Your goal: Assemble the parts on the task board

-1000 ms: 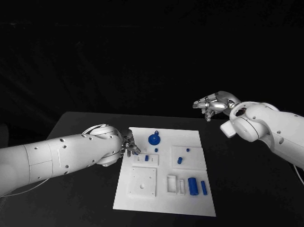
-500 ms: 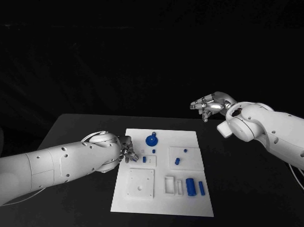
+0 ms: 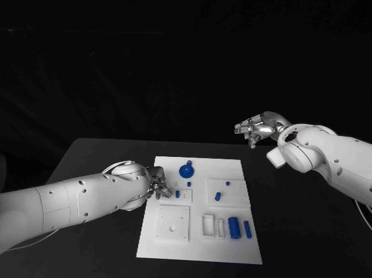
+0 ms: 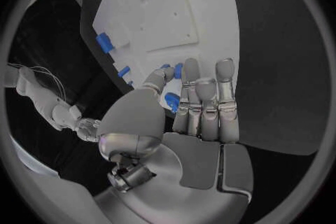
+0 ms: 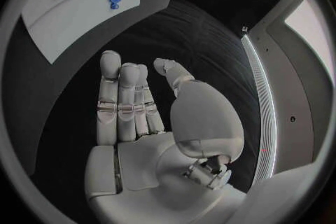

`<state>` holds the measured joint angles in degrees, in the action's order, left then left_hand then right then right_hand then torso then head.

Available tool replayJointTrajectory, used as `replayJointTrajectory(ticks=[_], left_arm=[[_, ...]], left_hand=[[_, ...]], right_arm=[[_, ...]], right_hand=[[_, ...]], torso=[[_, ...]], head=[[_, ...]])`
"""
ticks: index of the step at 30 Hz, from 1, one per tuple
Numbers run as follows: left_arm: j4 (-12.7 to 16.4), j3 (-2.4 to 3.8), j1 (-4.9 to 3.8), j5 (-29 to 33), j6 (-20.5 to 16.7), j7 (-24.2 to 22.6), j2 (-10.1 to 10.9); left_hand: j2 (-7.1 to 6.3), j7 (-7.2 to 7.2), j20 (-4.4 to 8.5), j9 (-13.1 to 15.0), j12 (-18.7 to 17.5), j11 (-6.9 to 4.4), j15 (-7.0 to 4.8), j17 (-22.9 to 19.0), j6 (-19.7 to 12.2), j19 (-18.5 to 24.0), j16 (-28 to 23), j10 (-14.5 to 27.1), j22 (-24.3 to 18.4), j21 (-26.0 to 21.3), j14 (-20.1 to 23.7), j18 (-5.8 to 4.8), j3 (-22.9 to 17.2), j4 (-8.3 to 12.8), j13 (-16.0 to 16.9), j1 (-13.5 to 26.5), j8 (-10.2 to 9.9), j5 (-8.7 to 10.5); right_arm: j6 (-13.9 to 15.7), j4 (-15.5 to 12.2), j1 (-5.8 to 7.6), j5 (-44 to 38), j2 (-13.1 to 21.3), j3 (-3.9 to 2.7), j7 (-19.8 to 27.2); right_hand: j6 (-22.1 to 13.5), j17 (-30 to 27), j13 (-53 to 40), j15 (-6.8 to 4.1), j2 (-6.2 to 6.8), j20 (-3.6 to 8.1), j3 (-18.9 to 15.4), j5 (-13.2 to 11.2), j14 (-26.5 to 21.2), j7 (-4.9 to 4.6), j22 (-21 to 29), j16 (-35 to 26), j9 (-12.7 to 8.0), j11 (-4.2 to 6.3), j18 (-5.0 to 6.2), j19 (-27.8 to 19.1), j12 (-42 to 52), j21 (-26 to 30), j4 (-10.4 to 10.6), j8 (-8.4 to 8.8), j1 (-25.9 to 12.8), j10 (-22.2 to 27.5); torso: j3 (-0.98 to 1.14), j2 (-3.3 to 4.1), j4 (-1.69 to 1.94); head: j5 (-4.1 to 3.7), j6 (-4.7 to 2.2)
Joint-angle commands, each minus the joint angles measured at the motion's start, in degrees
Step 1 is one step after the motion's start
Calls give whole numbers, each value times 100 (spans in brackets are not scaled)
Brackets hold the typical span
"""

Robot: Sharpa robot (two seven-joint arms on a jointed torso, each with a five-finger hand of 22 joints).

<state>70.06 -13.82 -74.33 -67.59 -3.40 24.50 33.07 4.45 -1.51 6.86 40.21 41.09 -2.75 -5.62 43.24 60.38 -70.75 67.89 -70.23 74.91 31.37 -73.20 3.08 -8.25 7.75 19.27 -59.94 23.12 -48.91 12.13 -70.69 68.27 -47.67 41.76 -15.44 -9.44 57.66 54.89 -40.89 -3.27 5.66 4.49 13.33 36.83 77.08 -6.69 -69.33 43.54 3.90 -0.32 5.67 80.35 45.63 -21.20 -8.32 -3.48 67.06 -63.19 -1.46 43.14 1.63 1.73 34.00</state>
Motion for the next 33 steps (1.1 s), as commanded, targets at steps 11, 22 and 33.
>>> replayJointTrajectory(ticks=[11,22,33], left_arm=[[-35,5,32,-152,23,-173,-55],[-37,6,34,-190,-44,-144,-28],[-63,6,34,-201,-90,-162,-40]], left_hand=[[65,65,4,4,-25,1,2,-16,87,-19,-30,38,106,-25,16,-18,-855,814,12,-73,9,48],[65,65,4,4,-25,1,2,-16,87,-19,-30,38,106,-25,16,-18,-855,814,12,-73,9,48],[65,67,4,5,-21,-1,1,-5,91,-26,-28,31,108,-25,4,-16,-850,810,15,-73,9,47]], right_arm=[[-96,-4,0,-57,-21,-4,-2],[-95,-6,-1,-57,-25,-4,-13],[-101,4,-2,-57,-44,-4,-15]], right_hand=[[51,17,-6,-9,-27,-5,104,-100,27,-19,-24,-11,-2,3,69,5,-21,-36,-89,-11,34,-16],[47,17,-6,-11,-34,-3,127,-116,28,-19,-29,-14,-3,3,70,4,-25,-44,-119,-10,35,-15],[46,20,-6,-12,-31,-2,154,-125,31,-21,-32,-14,-2,3,70,4,-25,-52,-154,-11,33,-19]], torso=[[-7,3,5],[-10,3,4],[-7,2,4]], head=[[17,57],[31,35],[32,14]])
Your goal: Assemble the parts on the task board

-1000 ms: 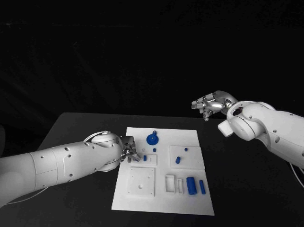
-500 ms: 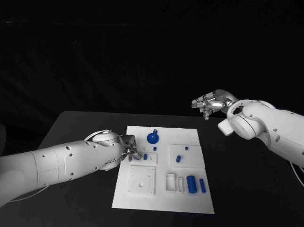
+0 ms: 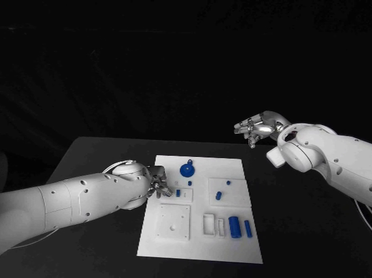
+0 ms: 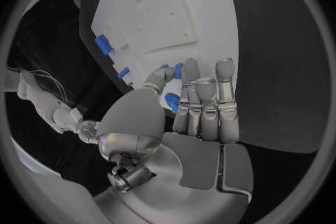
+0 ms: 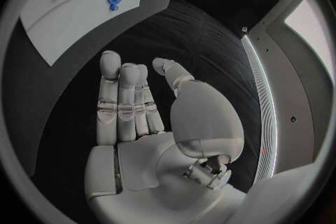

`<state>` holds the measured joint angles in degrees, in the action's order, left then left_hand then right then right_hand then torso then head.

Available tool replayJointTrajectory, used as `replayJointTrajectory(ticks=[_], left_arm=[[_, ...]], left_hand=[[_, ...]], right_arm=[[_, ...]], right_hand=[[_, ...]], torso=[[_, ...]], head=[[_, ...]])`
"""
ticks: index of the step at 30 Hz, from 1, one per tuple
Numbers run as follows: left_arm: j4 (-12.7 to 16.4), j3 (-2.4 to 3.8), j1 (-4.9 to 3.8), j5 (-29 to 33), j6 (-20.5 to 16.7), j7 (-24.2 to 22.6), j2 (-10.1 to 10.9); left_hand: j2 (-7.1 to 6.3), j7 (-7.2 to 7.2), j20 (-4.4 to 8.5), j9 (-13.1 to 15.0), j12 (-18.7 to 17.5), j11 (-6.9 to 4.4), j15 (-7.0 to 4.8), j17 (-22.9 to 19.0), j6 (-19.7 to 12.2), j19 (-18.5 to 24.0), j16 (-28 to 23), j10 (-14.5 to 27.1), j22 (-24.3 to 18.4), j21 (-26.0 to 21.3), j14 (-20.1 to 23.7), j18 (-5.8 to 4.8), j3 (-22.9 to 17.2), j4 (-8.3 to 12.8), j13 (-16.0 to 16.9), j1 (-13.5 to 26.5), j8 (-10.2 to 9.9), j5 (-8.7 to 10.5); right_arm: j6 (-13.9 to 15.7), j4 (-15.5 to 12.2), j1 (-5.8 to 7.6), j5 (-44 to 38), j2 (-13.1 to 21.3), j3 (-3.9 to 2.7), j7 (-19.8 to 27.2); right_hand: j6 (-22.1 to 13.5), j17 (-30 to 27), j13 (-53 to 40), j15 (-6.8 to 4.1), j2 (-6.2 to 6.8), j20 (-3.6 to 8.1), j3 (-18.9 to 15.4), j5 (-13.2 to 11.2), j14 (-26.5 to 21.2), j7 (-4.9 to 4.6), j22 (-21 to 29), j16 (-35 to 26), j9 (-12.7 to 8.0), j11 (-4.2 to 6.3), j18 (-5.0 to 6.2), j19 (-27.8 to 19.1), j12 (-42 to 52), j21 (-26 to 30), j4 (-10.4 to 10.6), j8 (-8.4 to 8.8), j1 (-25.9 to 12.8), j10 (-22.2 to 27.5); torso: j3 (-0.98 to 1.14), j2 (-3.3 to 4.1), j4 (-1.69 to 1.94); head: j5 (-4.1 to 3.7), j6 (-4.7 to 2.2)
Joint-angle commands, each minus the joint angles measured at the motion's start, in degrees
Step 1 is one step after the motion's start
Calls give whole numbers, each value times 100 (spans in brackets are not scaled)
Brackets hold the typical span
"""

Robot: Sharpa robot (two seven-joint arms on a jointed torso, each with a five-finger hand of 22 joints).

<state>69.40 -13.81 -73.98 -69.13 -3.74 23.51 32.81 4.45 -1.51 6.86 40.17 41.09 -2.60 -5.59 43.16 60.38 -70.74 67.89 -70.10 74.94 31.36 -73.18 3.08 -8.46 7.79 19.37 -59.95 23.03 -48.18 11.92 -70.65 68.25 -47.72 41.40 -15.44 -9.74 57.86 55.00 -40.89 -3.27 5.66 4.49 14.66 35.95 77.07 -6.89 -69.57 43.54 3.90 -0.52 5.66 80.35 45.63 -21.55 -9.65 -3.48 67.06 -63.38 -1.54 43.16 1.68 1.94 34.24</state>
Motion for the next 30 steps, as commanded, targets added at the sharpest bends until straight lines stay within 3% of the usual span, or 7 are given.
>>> replayJointTrajectory(ticks=[1,30], left_arm=[[1,4,0,-47,-57,-65,-17],[-49,5,-1,-87,-5,-152,-26]], left_hand=[[65,66,4,8,-21,-17,-2,4,91,-27,-28,17,105,-25,3,-15,-829,806,5,-72,19,-27],[65,66,4,8,-21,-17,-2,4,91,-27,-28,17,105,-25,3,-15,-829,806,5,-72,19,-27]], right_arm=[[-81,1,0,-52,-9,-4,15],[-109,15,-1,-37,-32,-4,8]], right_hand=[[26,9,-6,-12,-31,-2,22,-36,31,-1,-8,-14,-2,23,71,4,-25,-17,-21,-11,33,0],[43,16,1,-14,-64,0,95,-68,26,-3,-42,-17,-3,24,69,-8,-40,-68,-132,-10,70,-6]], torso=[[1,-1,-2],[9,0,1]], head=[[11,-12],[-19,-48]])
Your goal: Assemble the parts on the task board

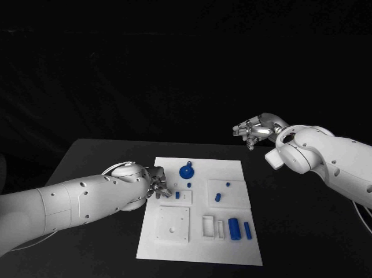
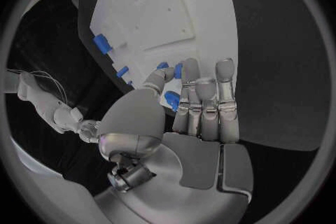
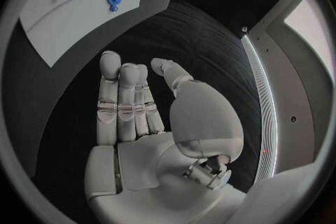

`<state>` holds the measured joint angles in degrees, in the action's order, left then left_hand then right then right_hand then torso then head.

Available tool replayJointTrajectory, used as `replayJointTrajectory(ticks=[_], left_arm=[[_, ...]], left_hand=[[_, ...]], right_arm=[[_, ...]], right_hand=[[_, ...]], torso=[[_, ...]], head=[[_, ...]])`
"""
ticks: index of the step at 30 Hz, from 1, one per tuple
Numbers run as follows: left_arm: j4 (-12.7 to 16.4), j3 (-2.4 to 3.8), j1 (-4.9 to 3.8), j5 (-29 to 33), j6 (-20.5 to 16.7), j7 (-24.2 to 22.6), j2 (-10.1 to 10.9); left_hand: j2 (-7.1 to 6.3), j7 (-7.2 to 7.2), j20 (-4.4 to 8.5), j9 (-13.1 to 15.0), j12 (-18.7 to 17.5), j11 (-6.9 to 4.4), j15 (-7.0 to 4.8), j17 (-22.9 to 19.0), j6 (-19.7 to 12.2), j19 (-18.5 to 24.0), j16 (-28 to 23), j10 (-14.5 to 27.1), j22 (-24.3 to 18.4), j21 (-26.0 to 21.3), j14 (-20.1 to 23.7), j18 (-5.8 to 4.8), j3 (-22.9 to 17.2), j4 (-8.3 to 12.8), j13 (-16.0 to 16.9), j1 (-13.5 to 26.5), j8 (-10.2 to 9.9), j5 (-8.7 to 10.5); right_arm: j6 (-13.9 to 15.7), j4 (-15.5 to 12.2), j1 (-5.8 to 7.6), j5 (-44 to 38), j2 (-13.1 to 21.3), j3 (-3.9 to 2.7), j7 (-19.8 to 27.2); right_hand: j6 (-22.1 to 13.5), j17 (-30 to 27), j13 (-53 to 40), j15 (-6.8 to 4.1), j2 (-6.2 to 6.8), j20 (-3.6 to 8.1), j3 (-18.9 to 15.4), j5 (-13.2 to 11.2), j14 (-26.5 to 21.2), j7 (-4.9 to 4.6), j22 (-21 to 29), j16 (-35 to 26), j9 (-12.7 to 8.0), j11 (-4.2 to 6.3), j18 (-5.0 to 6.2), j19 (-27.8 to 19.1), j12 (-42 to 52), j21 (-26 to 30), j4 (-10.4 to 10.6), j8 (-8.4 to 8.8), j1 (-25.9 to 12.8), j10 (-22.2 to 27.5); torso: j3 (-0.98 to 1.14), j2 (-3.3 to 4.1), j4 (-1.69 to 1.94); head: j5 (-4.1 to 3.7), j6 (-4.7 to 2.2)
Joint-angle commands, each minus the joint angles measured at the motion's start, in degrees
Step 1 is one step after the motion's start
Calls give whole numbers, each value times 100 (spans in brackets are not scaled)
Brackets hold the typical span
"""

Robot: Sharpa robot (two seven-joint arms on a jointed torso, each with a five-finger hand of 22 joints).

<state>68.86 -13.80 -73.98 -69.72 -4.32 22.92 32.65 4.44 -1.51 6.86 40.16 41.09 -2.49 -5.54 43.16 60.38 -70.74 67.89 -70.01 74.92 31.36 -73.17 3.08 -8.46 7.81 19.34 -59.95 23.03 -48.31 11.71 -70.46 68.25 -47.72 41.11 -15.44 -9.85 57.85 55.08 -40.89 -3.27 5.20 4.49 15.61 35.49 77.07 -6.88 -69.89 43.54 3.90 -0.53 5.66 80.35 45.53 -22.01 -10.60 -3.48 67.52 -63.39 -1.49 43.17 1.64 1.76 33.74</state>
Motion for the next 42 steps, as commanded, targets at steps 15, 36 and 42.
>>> replayJointTrajectory(ticks=[15,36,42], left_arm=[[-29,4,-1,62,252,-93,-5],[-161,4,16,136,455,-49,-89],[-164,4,20,178,474,-26,-116]], left_hand=[[75,63,2,19,-24,-22,-4,4,74,-26,-44,23,108,-41,12,-19,-833,807,11,-72,28,-1],[81,60,-1,29,-11,-20,-1,1,58,-19,-48,34,109,-41,22,-19,-836,807,19,-72,38,2],[81,59,-2,31,-8,-19,0,15,52,-14,-39,39,110,-39,23,-20,-841,807,20,-67,41,1]], right_arm=[[-83,-12,-1,-27,2,-4,38],[-54,-17,-20,-24,1,-4,90],[-47,-14,-24,-24,-3,-4,92]], right_hand=[[53,11,2,-15,-38,2,45,-29,26,-4,-23,-17,-2,27,72,-14,-33,-34,-76,-12,26,-12],[71,18,4,-16,-89,4,114,-131,24,-11,-56,-17,-4,23,79,-24,-44,-60,-172,-9,131,-14],[75,19,2,-15,-98,3,113,-144,27,-10,-67,-17,-4,23,81,-26,-45,-69,-184,-10,126,-16]], torso=[[-2,-3,1],[3,3,8],[1,5,3]], head=[[13,1],[41,16],[45,19]])
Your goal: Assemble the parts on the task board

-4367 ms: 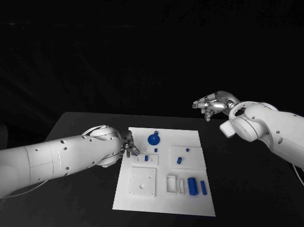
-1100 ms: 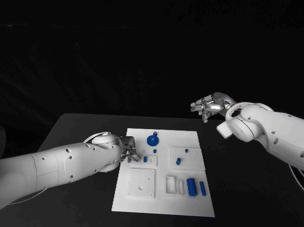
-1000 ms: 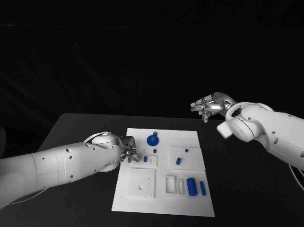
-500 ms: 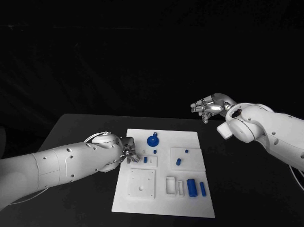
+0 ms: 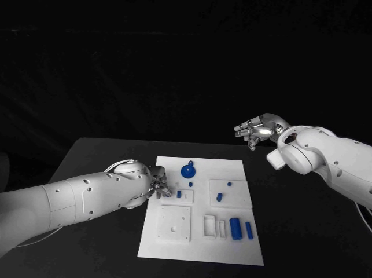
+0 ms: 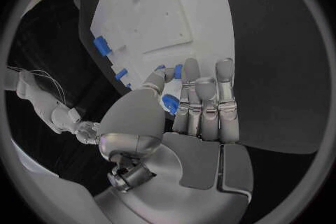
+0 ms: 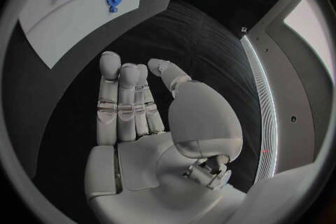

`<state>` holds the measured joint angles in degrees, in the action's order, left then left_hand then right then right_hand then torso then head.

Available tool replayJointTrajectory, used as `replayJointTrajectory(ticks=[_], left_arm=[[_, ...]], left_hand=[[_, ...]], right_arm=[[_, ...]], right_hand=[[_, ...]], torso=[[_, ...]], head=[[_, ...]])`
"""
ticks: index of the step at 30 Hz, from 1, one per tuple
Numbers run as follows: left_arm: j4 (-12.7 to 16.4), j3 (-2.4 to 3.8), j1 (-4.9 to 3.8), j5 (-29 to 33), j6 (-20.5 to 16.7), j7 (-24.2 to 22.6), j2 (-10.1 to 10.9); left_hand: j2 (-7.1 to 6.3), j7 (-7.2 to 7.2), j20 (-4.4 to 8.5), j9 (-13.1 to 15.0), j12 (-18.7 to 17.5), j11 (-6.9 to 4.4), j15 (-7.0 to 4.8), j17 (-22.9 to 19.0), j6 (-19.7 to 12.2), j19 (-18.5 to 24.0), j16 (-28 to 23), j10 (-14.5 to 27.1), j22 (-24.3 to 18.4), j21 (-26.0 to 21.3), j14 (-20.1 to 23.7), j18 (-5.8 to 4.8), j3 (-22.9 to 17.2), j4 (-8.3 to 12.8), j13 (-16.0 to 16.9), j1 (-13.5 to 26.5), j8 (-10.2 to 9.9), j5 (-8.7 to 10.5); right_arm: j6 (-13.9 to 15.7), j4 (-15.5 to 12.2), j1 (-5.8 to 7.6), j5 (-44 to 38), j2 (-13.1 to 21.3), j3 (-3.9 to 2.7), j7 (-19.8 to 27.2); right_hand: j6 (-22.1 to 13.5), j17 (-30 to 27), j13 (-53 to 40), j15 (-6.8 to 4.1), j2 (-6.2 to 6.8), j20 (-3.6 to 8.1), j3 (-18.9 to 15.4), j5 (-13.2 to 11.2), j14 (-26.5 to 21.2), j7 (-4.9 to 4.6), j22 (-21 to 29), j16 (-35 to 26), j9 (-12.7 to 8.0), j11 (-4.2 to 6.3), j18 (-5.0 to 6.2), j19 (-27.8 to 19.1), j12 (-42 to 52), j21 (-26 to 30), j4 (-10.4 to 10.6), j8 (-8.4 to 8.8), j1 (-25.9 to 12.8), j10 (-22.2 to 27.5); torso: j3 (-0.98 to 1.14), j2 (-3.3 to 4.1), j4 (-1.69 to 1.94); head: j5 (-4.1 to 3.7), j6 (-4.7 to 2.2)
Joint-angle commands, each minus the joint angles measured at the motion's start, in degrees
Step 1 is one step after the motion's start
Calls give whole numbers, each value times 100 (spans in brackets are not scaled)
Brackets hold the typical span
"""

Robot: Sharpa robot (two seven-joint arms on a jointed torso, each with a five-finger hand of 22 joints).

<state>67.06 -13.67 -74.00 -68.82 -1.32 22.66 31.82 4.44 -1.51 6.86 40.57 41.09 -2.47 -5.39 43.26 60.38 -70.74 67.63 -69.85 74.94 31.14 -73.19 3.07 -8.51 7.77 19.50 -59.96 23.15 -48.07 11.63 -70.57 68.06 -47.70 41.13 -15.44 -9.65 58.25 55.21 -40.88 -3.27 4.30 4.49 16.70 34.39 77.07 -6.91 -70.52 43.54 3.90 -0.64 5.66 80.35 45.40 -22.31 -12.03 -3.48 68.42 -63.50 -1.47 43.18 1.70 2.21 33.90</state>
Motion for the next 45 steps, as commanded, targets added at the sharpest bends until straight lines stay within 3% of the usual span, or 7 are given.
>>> replayJointTrajectory(ticks=[1,26,34,36,39,43,45], left_arm=[[15,-9,22,97,177,6,-41],[-163,-9,123,211,130,156,-248],[-223,-9,144,184,35,150,-296],[-231,-9,145,183,4,143,-296],[-243,-9,147,186,-37,138,-289],[-247,-9,147,190,-89,156,-266],[-244,-9,147,191,-100,160,-252]], left_hand=[[82,59,-2,-10,-8,-22,-15,5,52,-14,-13,23,108,-17,25,-19,-836,812,5,-67,29,-23],[98,126,15,77,-3,-61,-37,180,109,-89,92,-99,97,-37,-99,-50,-745,722,2,52,124,229],[98,127,19,85,-17,-63,-40,181,92,-107,70,-101,94,-75,-104,-60,-702,638,8,11,111,386],[75,118,15,56,-22,-58,-35,129,60,-105,29,-83,92,-91,-80,-58,-667,599,10,5,70,467],[11,101,4,-13,-12,-42,-25,-8,-29,-97,-69,-32,83,-129,-25,-61,-537,516,22,-21,-25,739],[-213,96,-31,-374,34,-3,14,-152,-98,-65,-149,136,69,-208,83,-59,-177,277,55,13,-297,890],[-329,73,-54,-622,98,24,35,-177,-96,-53,-117,253,69,-261,138,-49,63,91,82,-81,-385,1058]], right_arm=[[-38,-3,-5,-27,-5,-4,71],[-36,8,-22,-27,-28,-4,77],[-37,11,-26,-24,-27,-4,78],[-37,12,-26,-23,-25,-4,78],[-34,14,-27,-18,-21,-4,78],[-18,16,-27,-11,-18,-4,79],[-12,17,-27,-9,-16,-4,79]], right_hand=[[36,7,2,-15,-8,2,4,-35,27,-7,-5,-17,-4,34,81,-25,-32,-39,-41,-9,36,-5],[39,9,-1,-16,-13,3,9,-35,29,-7,-16,-17,-4,34,82,-25,-31,-53,-56,-9,31,-8],[38,9,0,-16,-12,3,15,-22,30,-7,-17,-19,-4,35,83,-27,-36,-46,-60,-10,20,-6],[37,9,0,-16,-11,3,14,-21,30,-7,-14,-20,-4,34,83,-29,-36,-35,-55,-9,11,-8],[35,8,0,-15,-4,2,10,-20,29,-8,-12,-21,-4,33,84,-31,-37,-28,-52,-9,2,-6],[25,6,2,-12,5,-1,-6,-19,21,-8,-1,-28,-5,31,84,-40,-42,1,-32,-7,-25,2],[23,5,2,-12,7,-2,-9,-19,19,-9,2,-30,-5,30,84,-42,-43,9,-28,-8,-26,4]], torso=[[-2,4,-3],[1,4,-1],[-5,5,-7],[-4,4,-4],[-2,0,1],[-7,-4,-2],[-9,-5,-1]], head=[[0,6],[-16,57],[-28,61],[-30,60],[-36,63],[-44,64],[-46,61]])
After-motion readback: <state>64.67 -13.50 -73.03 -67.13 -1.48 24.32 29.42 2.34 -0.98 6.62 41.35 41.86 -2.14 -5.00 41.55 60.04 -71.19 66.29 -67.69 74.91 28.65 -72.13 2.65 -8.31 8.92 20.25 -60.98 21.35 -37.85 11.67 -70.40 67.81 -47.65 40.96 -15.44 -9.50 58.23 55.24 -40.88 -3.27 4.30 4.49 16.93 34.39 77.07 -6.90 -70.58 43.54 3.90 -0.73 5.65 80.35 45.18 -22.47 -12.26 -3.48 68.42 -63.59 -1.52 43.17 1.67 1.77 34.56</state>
